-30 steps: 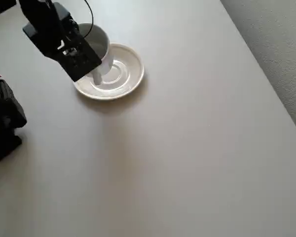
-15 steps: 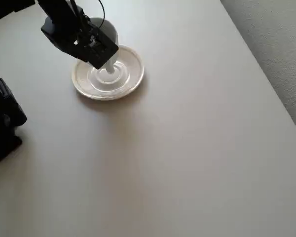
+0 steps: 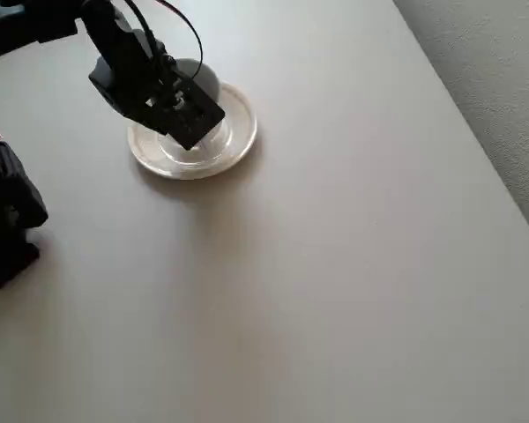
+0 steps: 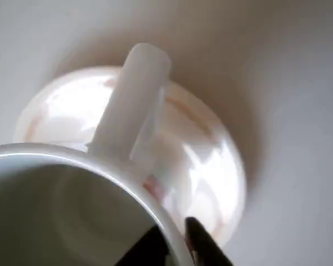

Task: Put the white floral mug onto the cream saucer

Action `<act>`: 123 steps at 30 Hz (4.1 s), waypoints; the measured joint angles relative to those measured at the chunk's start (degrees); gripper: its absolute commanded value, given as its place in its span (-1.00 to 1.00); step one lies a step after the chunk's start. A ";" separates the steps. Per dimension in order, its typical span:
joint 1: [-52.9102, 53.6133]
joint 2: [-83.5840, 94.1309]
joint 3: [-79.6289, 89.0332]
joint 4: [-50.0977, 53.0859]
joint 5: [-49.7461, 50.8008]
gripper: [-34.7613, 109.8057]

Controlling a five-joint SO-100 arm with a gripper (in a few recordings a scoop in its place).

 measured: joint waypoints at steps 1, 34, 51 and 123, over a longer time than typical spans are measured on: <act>0.35 0.00 0.44 -0.53 0.09 -0.54; -4.92 -2.29 3.87 -3.87 2.90 -0.54; -8.79 -4.66 3.78 -3.96 2.90 -0.10; 27.16 84.02 65.13 -0.18 6.59 -0.54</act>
